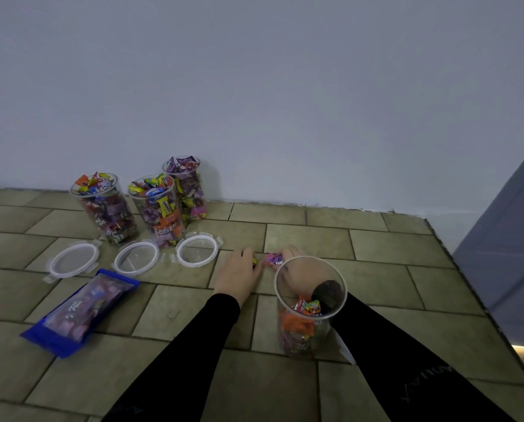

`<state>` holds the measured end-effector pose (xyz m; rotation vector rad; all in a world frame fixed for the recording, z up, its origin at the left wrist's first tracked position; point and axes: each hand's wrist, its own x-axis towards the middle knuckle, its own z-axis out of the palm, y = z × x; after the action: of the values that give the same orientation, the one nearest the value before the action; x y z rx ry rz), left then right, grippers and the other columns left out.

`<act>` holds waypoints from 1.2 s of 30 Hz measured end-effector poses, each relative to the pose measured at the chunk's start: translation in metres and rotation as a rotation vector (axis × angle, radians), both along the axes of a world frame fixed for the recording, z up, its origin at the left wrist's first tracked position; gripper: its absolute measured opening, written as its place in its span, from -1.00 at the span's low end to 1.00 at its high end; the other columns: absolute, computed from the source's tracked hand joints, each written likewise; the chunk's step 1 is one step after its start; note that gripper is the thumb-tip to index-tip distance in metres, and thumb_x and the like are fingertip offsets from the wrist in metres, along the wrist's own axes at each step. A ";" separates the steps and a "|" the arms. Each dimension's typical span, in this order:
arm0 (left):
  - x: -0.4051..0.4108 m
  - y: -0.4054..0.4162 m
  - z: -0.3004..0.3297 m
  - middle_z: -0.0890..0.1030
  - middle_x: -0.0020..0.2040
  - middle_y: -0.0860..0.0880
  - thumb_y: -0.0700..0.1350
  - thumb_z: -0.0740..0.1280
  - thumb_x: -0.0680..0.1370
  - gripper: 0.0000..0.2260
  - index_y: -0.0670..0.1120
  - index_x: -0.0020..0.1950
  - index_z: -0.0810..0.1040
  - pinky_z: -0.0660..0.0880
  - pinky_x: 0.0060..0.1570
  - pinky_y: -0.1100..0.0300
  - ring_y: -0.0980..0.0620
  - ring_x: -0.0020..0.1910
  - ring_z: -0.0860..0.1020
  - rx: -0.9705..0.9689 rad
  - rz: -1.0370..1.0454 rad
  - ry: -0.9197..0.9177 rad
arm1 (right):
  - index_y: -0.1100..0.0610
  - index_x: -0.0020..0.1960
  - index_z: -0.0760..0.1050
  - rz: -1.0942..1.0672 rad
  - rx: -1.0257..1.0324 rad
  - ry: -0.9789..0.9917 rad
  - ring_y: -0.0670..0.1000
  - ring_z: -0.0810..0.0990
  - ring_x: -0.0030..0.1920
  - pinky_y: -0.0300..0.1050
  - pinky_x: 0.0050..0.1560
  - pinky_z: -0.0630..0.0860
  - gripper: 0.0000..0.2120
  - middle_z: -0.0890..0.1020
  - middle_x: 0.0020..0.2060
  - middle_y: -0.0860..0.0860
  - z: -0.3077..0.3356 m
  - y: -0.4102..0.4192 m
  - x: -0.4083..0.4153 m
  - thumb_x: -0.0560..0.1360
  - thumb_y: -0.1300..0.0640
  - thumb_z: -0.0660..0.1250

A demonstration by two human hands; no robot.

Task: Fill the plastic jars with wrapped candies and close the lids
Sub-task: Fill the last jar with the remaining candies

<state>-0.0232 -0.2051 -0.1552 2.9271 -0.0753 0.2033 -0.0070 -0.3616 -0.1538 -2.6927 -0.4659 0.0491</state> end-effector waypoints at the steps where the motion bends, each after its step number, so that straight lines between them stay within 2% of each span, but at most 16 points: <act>1: 0.000 0.000 0.001 0.54 0.09 -0.14 0.15 0.08 0.65 -0.63 -0.14 0.11 0.42 0.35 0.01 0.08 -0.13 0.09 0.50 0.010 0.003 0.010 | 0.22 0.17 0.40 -0.016 0.014 0.021 0.12 0.45 0.14 -0.15 0.03 0.28 -0.72 0.48 0.13 0.14 0.002 0.001 -0.002 0.62 0.01 0.18; 6: -0.002 -0.001 0.004 0.52 0.15 -0.16 0.08 0.09 0.66 -0.68 -0.16 0.17 0.40 0.38 0.05 0.04 -0.15 0.14 0.50 0.007 0.001 0.051 | 0.25 0.24 0.38 -0.020 -0.027 0.051 0.15 0.46 0.14 -0.09 0.04 0.30 -0.73 0.44 0.20 0.16 0.009 0.001 -0.009 0.63 0.11 0.14; 9: -0.005 -0.001 0.008 0.52 0.17 -0.17 0.02 0.12 0.66 -0.72 -0.16 0.19 0.39 0.38 0.07 0.04 -0.15 0.16 0.50 -0.022 0.001 0.071 | 0.17 0.03 0.44 -0.014 0.116 0.128 0.08 0.50 0.02 -0.09 0.06 0.31 -0.90 0.48 0.05 0.10 0.013 -0.002 -0.012 0.62 0.21 0.16; 10: -0.005 -0.001 0.009 0.53 0.15 -0.18 0.01 0.13 0.65 -0.73 -0.16 0.19 0.40 0.38 0.06 0.04 -0.15 0.15 0.50 -0.034 0.001 0.078 | 0.12 -0.03 0.45 -0.006 0.192 0.176 0.07 0.51 0.02 -0.14 0.09 0.30 -0.89 0.51 0.03 0.10 0.014 -0.004 -0.013 0.61 0.25 0.17; 11: -0.006 0.000 0.009 0.54 0.14 -0.18 0.01 0.14 0.65 -0.74 -0.16 0.17 0.40 0.39 0.05 0.04 -0.16 0.13 0.50 -0.050 0.002 0.091 | 0.13 -0.01 0.47 0.014 0.206 0.214 0.10 0.51 0.09 -0.19 0.13 0.31 -0.89 0.52 0.08 0.14 0.017 -0.006 -0.016 0.61 0.26 0.19; 12: -0.007 0.000 0.011 0.55 0.12 -0.19 0.01 0.16 0.64 -0.74 -0.17 0.17 0.40 0.40 0.04 0.03 -0.17 0.12 0.51 -0.072 0.004 0.107 | 0.18 0.08 0.49 0.018 0.183 0.227 0.13 0.49 0.18 -0.30 0.06 0.26 -0.88 0.50 0.14 0.16 0.019 -0.009 -0.017 0.60 0.25 0.20; 13: -0.008 0.001 0.012 0.56 0.11 -0.20 0.02 0.16 0.64 -0.73 -0.17 0.16 0.41 0.41 0.04 0.03 -0.18 0.11 0.51 -0.102 0.009 0.123 | 0.20 0.12 0.48 -0.008 0.175 0.207 0.14 0.48 0.22 -0.31 -0.02 0.24 -0.86 0.50 0.16 0.16 0.021 -0.013 -0.018 0.60 0.20 0.22; 16: -0.012 0.000 0.017 0.58 0.05 -0.21 0.01 0.20 0.62 -0.75 -0.18 0.09 0.43 0.46 0.02 0.00 -0.19 0.07 0.53 -0.247 0.038 0.116 | 0.19 0.05 0.45 -0.128 0.242 0.099 0.17 0.52 0.09 -0.10 0.00 0.37 -0.87 0.53 0.06 0.19 0.024 -0.024 -0.013 0.58 0.13 0.23; 18: -0.015 -0.005 0.024 0.60 -0.06 -0.21 0.00 0.22 0.61 -0.79 -0.14 -0.05 0.42 0.48 -0.04 -0.02 -0.20 -0.03 0.56 -0.376 0.061 0.082 | 0.25 0.02 0.44 -0.177 0.277 0.082 0.14 0.53 -0.02 -0.06 -0.05 0.39 -0.83 0.54 -0.04 0.17 0.035 -0.028 -0.012 0.60 0.13 0.20; 21: -0.021 -0.013 0.041 0.58 -0.24 -0.13 0.01 0.21 0.60 -0.79 -0.09 -0.15 0.41 0.49 -0.19 -0.01 -0.13 -0.21 0.55 -0.608 0.084 0.037 | 0.22 0.06 0.45 -0.210 0.407 -0.012 0.09 0.56 -0.16 -0.08 -0.14 0.43 -0.76 0.60 -0.14 0.11 0.062 -0.030 -0.021 0.62 0.05 0.17; 26: -0.038 -0.026 0.089 0.35 -0.40 0.03 -0.09 0.20 0.61 -0.70 -0.03 -0.33 0.31 0.19 -0.43 0.26 0.10 -0.40 0.29 -0.887 0.045 -0.172 | 0.11 0.02 0.41 -0.218 0.775 -0.150 -0.16 0.53 -0.34 -0.28 -0.23 0.39 -0.90 0.54 -0.33 -0.04 0.108 -0.027 -0.036 0.61 0.08 0.20; 30: -0.052 -0.036 0.117 0.29 -0.41 0.06 -0.10 0.22 0.60 -0.72 -0.08 -0.31 0.32 0.18 -0.36 0.16 0.13 -0.43 0.22 -1.038 0.003 -0.276 | 0.12 0.00 0.43 -0.217 0.985 -0.214 -0.26 0.47 -0.42 -0.44 -0.30 0.38 -0.90 0.53 -0.35 -0.05 0.139 -0.025 -0.055 0.61 0.09 0.22; 33: -0.063 -0.044 0.132 0.25 -0.46 0.13 -0.06 0.23 0.59 -0.69 -0.01 -0.34 0.30 0.22 -0.30 0.12 0.10 -0.41 0.22 -1.210 -0.039 -0.274 | 0.11 0.02 0.44 -0.211 1.064 -0.225 -0.24 0.48 -0.38 -0.37 -0.25 0.42 -0.89 0.53 -0.35 -0.08 0.154 -0.022 -0.071 0.61 0.07 0.21; 36: -0.077 -0.050 0.142 0.30 -0.44 0.13 -0.04 0.22 0.60 -0.69 0.03 -0.36 0.35 0.28 -0.27 0.11 0.04 -0.37 0.27 -1.352 -0.054 -0.261 | 0.04 -0.01 0.44 -0.195 1.127 -0.211 -0.18 0.49 -0.32 -0.26 -0.19 0.45 -0.92 0.51 -0.34 -0.10 0.156 -0.019 -0.089 0.61 0.06 0.21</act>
<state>-0.1005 -0.2547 -0.0130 1.5440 -0.0305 0.4146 -0.0959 -0.3810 0.0020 -1.6135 -0.1807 -0.4266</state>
